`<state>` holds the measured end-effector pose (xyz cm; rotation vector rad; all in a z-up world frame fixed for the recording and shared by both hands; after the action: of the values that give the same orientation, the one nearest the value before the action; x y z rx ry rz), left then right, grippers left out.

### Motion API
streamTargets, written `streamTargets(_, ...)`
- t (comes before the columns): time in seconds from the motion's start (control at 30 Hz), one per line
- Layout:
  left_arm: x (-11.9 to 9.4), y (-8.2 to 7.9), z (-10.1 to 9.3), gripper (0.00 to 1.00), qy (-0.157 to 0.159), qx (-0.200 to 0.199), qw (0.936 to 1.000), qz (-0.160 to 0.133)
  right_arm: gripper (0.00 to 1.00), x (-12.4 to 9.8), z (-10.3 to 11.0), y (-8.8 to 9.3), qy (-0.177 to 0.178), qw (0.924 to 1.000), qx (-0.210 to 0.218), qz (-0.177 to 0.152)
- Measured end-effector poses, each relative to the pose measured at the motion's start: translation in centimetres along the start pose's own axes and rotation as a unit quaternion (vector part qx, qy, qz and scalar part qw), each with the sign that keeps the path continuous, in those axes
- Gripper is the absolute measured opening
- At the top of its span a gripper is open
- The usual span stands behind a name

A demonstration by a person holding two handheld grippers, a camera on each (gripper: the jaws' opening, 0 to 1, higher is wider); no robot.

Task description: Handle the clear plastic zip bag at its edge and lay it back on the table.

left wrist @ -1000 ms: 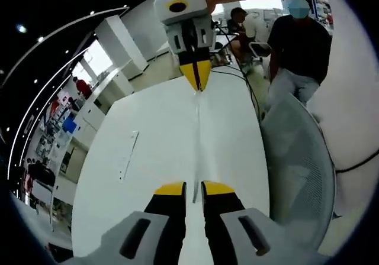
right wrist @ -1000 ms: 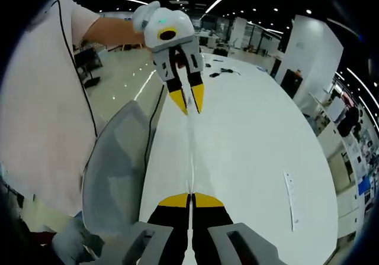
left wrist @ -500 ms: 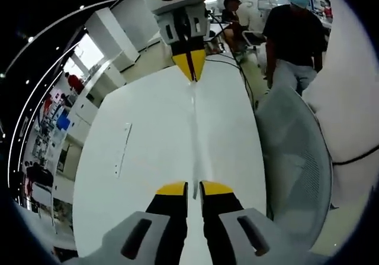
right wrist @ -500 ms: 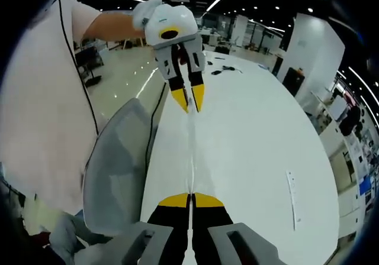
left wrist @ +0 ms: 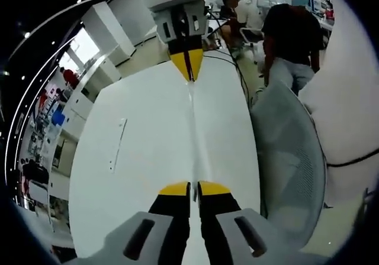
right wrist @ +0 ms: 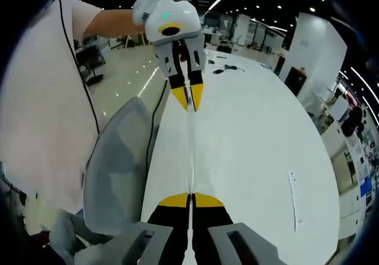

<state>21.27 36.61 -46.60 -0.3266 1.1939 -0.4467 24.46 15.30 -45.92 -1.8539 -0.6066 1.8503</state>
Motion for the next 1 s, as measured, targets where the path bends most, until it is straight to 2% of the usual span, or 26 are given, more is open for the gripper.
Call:
streamTargets(0.33,0.46,0.16,0.15,0.0,0.021,-0.016,0.9995,0.018,0.0,0.17,0.04,0.05,-0.003,1.0,-0.001,0.002)
streamTargets(1.0,0.43,0.61,-0.3,0.0,0.036,-0.025,0.9988,0.021,0.0,0.31,-0.16,0.16,-0.007,1.0,0.005,-0.003)
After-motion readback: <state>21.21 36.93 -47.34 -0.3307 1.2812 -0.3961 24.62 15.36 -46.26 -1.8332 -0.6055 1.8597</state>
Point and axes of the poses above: the point that each gripper's makers call its tool centre point, and the gripper's own axes: x roughly forward along the fingers, z roughly to its left, y roughly out of its underside, the point moved 8 cm from there along -x, roughly backward along the fingers, and after that the axes turned 7 degrees about x, right-handed, at the moved point
